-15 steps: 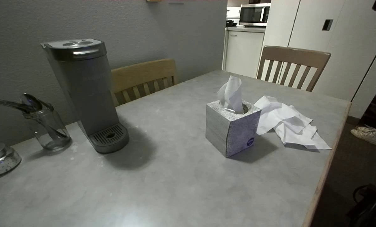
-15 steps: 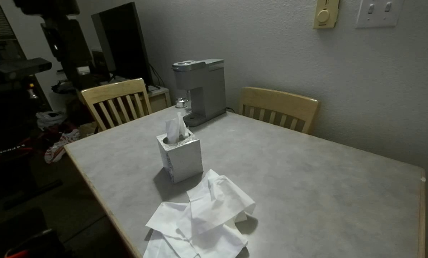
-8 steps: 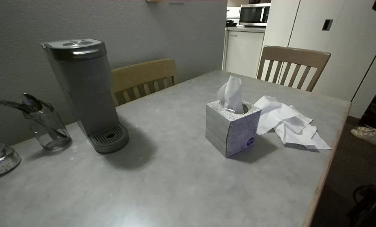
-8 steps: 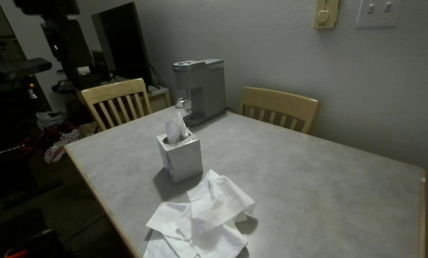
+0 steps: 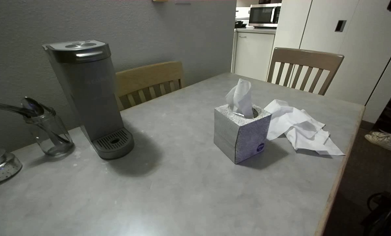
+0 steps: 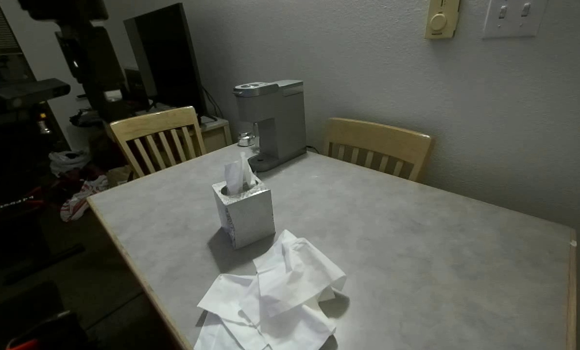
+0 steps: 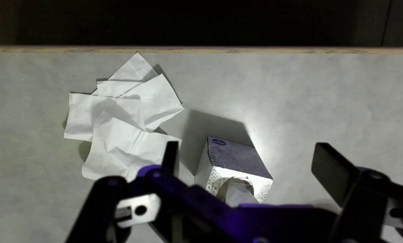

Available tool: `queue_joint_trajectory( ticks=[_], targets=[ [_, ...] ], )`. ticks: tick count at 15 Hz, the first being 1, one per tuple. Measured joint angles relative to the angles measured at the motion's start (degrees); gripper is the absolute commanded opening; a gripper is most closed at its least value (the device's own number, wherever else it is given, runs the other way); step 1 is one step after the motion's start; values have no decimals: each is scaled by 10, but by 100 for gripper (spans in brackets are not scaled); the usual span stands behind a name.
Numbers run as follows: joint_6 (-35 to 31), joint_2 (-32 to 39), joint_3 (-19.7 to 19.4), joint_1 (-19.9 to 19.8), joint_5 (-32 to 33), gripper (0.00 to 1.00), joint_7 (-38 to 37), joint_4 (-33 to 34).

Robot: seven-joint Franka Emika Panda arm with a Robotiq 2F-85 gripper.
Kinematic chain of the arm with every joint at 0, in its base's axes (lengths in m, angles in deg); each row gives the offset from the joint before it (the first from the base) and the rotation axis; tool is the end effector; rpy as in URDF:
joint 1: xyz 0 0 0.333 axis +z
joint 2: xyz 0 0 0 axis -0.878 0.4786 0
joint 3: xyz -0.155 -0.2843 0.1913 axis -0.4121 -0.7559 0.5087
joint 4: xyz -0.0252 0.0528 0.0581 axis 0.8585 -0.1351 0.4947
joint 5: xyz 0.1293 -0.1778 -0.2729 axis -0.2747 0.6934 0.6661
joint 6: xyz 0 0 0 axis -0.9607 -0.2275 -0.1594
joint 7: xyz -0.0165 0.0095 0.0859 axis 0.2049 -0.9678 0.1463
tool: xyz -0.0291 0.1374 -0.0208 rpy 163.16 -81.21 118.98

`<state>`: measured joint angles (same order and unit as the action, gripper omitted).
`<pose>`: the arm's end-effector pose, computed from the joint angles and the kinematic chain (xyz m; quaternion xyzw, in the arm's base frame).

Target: Put the tissue from the tissue box and put it on the table

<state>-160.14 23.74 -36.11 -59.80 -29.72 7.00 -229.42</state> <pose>0.2882 0.0028 0.5206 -0.9999 -0.0077 -0.0114 0.0095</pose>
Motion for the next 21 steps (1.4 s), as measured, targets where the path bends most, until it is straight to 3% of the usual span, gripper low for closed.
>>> queue_joint_trajectory(
  ticks=[11, 17, 21],
  targets=[
    [-1, 8, 0, 0, 1, 100, 0, 10],
    [-2, 88, -13, -2, 14, 100, 22, 86],
    [-2, 106, -14, -3, 15, 100, 25, 99]
  ],
)
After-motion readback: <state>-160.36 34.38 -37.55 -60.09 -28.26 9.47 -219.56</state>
